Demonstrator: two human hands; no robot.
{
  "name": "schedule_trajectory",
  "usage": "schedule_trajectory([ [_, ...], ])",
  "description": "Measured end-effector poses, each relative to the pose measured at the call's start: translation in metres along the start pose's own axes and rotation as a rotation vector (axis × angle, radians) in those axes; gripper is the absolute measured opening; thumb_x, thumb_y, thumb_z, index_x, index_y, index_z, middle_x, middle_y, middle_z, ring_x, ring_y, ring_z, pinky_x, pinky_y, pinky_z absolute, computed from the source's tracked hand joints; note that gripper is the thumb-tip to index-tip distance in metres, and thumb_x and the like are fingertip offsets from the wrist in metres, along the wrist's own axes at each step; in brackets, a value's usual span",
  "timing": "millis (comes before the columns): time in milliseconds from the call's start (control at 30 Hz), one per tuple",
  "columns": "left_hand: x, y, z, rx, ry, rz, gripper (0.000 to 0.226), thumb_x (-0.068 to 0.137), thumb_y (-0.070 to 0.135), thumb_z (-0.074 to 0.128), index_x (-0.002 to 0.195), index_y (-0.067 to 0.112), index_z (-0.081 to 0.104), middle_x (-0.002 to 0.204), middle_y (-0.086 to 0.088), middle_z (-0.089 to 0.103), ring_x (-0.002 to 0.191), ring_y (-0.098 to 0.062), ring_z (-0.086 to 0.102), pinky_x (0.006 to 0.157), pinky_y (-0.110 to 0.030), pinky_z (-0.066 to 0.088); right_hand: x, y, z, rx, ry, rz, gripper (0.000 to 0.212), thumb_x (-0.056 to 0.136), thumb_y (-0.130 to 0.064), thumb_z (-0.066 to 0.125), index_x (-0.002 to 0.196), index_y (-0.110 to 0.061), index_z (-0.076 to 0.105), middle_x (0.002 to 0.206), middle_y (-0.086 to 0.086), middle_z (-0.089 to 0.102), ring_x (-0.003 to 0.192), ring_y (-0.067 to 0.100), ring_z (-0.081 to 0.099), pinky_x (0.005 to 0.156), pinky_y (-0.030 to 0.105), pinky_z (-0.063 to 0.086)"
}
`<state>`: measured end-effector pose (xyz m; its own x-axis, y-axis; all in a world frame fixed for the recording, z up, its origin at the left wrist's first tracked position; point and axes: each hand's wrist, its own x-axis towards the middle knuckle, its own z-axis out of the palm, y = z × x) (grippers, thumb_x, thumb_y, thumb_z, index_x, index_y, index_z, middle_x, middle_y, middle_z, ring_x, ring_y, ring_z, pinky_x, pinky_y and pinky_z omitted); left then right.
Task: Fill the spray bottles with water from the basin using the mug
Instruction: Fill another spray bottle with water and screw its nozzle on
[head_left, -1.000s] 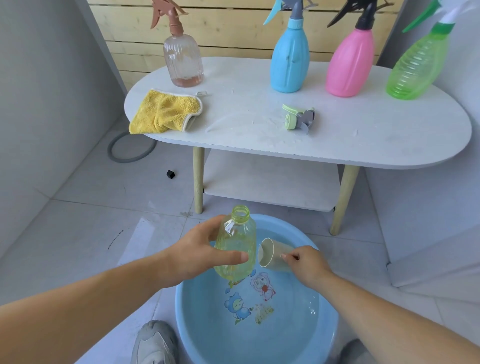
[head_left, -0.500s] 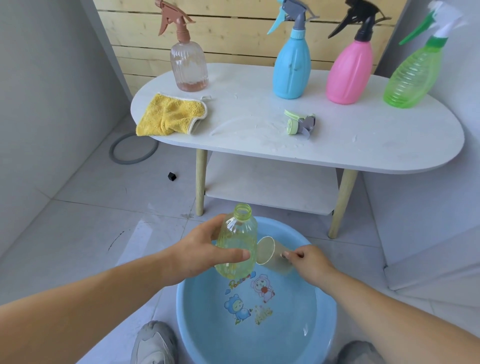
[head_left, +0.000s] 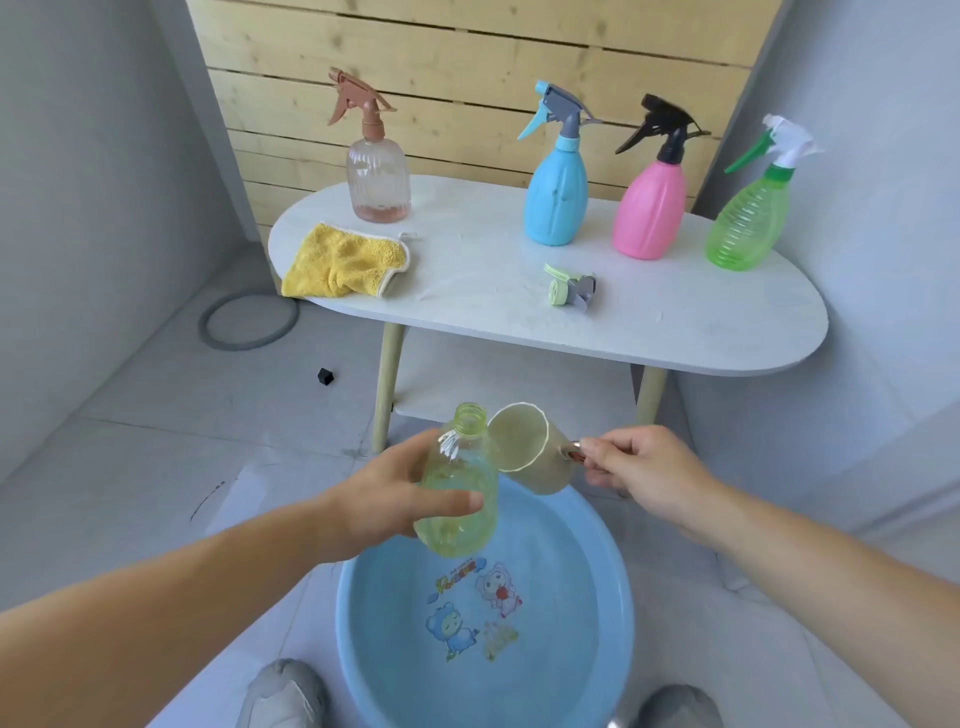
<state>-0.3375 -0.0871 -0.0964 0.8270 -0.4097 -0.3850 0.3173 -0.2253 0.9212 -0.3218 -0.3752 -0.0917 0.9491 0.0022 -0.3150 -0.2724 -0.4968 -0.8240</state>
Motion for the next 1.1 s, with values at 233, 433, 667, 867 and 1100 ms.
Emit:
schedule_trajectory([
  [233,-0.004,0.004,0.010,0.014,0.043,0.034,0.061,0.070,0.034,0.087,0.127,0.040,0.064,0.120,0.006,0.073,0.106,-0.008,0.072,0.077,-0.026,0.060,-0.035,-0.049,-0.033,0.022,0.119,-0.208,0.021,0.095,-0.032,0.063,0.087,-0.020,0.078,0.084,-0.001,0.078,0.088,0.011,0.075,0.098,0.038,0.053],
  [433,-0.002,0.004,0.014,0.023,0.074,0.027,0.065,0.067,0.036,0.088,0.127,0.039,0.064,0.117,0.006,0.073,0.105,-0.008,0.073,0.077,-0.026,0.060,-0.053,-0.072,-0.043,0.045,0.183,-0.355,0.015,0.093,-0.029,0.064,0.090,-0.025,0.078,0.091,-0.009,0.078,0.091,0.009,0.074,0.095,0.037,0.054],
  [667,0.002,0.004,0.017,0.022,0.088,0.015,0.063,0.067,0.036,0.088,0.126,0.040,0.064,0.116,0.005,0.073,0.105,-0.013,0.073,0.088,-0.037,0.064,-0.061,-0.079,-0.044,0.027,0.184,-0.456,0.013,0.092,-0.020,0.065,0.091,-0.025,0.078,0.104,-0.025,0.073,0.097,-0.003,0.069,0.087,0.012,0.050],
  [867,0.005,0.005,0.018,0.028,0.085,0.023,0.063,0.068,0.037,0.088,0.126,0.040,0.063,0.119,0.004,0.072,0.107,-0.014,0.073,0.089,-0.039,0.064,-0.061,-0.077,-0.040,0.013,0.188,-0.476,0.013,0.090,-0.021,0.067,0.087,-0.025,0.079,0.107,-0.026,0.072,0.099,-0.010,0.066,0.085,0.005,0.047],
  [1100,0.006,0.004,0.017,0.022,0.076,0.029,0.062,0.069,0.035,0.088,0.126,0.040,0.064,0.117,0.004,0.073,0.106,-0.012,0.073,0.088,-0.036,0.064,-0.062,-0.077,-0.039,-0.015,0.187,-0.506,0.015,0.089,-0.022,0.067,0.081,-0.033,0.075,0.110,-0.024,0.072,0.098,-0.004,0.068,0.088,0.012,0.050],
])
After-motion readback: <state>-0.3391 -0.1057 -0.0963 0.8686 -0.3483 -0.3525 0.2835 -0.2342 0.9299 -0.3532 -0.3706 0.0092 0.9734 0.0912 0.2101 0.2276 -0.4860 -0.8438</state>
